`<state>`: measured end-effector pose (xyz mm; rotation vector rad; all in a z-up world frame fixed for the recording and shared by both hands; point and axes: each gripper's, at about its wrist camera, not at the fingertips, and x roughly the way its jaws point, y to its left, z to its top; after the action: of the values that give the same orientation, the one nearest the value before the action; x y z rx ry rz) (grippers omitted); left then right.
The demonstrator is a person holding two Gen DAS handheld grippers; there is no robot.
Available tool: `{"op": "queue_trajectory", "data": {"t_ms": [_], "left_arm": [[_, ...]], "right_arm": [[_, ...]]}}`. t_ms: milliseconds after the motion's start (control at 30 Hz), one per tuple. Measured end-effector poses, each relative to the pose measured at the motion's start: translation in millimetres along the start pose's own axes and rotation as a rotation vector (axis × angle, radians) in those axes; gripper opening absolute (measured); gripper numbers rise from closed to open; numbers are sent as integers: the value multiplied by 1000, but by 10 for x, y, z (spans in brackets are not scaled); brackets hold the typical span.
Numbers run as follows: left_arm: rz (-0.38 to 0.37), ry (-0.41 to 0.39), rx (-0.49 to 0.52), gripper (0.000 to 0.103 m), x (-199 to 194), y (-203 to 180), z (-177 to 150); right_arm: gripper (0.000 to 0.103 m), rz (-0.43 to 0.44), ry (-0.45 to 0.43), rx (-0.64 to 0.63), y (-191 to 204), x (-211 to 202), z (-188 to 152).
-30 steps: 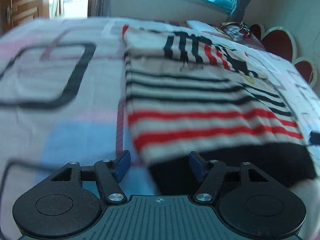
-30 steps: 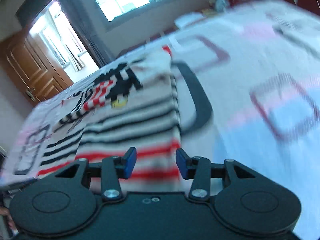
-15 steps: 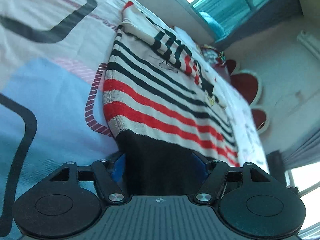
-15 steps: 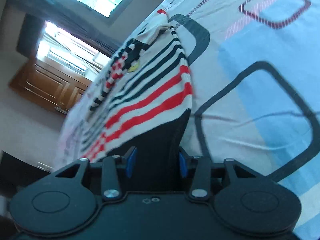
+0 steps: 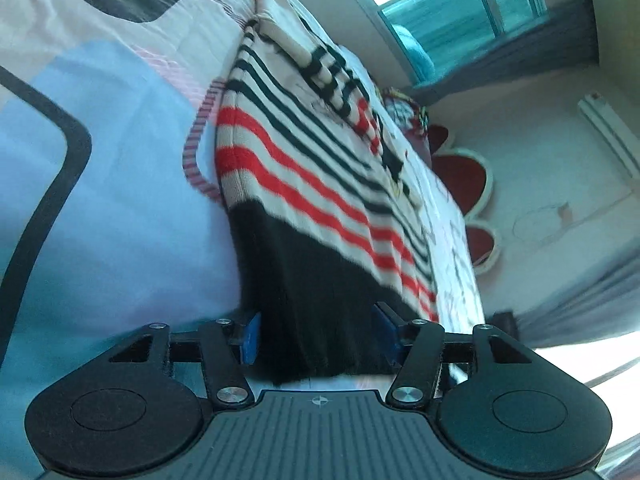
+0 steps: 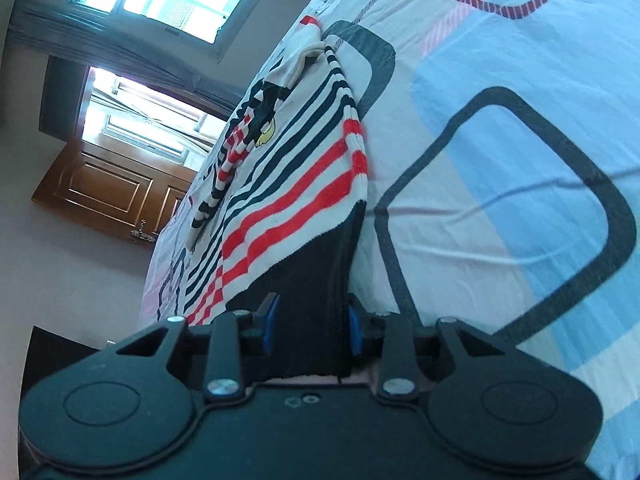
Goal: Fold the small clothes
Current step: 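Lift the black hem with both tools and fold it over toward the collar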
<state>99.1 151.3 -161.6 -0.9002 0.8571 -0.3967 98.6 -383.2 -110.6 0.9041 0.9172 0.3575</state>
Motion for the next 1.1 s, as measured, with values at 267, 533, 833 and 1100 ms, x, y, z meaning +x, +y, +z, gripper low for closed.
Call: {"op": "queue_trajectory", "data": {"t_ms": [267, 533, 833, 1100], "left_arm": [[93, -19, 85, 11, 279, -113, 201], [-4, -193, 131, 6, -199, -240, 152], [97, -151, 55, 6, 22, 113, 106], [14, -226, 41, 6, -101, -23, 212]], "right_arm": [[24, -37, 9, -24, 51, 174, 188], [6, -51, -91, -242, 409, -177, 139], [5, -114, -60, -197, 117, -23, 123], [6, -87, -104, -245, 332, -124, 262]]}}
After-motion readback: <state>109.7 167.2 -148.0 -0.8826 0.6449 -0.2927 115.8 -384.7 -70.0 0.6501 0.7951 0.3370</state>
